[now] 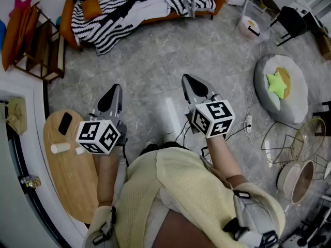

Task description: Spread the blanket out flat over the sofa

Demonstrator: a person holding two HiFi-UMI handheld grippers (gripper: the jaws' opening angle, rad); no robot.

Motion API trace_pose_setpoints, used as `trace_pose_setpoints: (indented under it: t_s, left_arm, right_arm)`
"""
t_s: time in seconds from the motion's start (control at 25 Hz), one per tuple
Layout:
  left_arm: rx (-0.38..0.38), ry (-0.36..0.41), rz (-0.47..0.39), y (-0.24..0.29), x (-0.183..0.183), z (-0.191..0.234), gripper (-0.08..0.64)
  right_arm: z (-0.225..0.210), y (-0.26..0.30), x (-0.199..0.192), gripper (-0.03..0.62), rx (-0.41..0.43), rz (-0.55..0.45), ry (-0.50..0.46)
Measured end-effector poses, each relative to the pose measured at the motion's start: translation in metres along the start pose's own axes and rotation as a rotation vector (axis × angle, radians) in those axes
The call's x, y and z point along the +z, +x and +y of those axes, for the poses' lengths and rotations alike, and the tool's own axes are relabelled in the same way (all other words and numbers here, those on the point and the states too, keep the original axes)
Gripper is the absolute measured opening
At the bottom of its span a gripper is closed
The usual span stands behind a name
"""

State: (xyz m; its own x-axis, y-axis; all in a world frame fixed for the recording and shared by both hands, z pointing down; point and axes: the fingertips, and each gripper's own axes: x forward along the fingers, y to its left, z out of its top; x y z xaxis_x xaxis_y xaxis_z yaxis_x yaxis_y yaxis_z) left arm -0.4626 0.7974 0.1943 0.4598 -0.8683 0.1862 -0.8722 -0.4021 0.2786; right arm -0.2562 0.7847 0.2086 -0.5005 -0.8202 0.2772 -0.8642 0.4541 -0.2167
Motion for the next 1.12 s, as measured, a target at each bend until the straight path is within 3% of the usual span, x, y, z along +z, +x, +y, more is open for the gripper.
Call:
trace_pose_setpoints:
  t_s: [0.2,0.44,0.68,0.84,1.12]
  left_arm:
    - [-0.025,-0.042,-0.027,0.01,-0.002,-0.01,0.002]
    - [-0.026,-0.04,0.011,0.029,-0.014,-0.015,0.002]
    - [-0.022,-0.004,0.052,0.068,-0.018,0.01,0.002]
    - [-0.03,0.034,0.077,0.109,-0.019,0.035,0.002]
    - [-0.083,0.011,0.107,0.187,-0.004,0.08,0.002]
  right_arm:
    - [-0.013,0.003,-0.01,-0.002,0.017,0.033,0.034]
    - [-0.033,0.011,-0.019,-0.002,-0.002,0.044,0.044]
    - [-0.041,0.045,-0.02,-0.002,0.035,0.073,0.03]
    - [-0.055,0.082,-0.014,0.0,0.016,0.082,0.015]
    - [-0.088,0.157,0.017,0.0,-0.033,0.073,0.017]
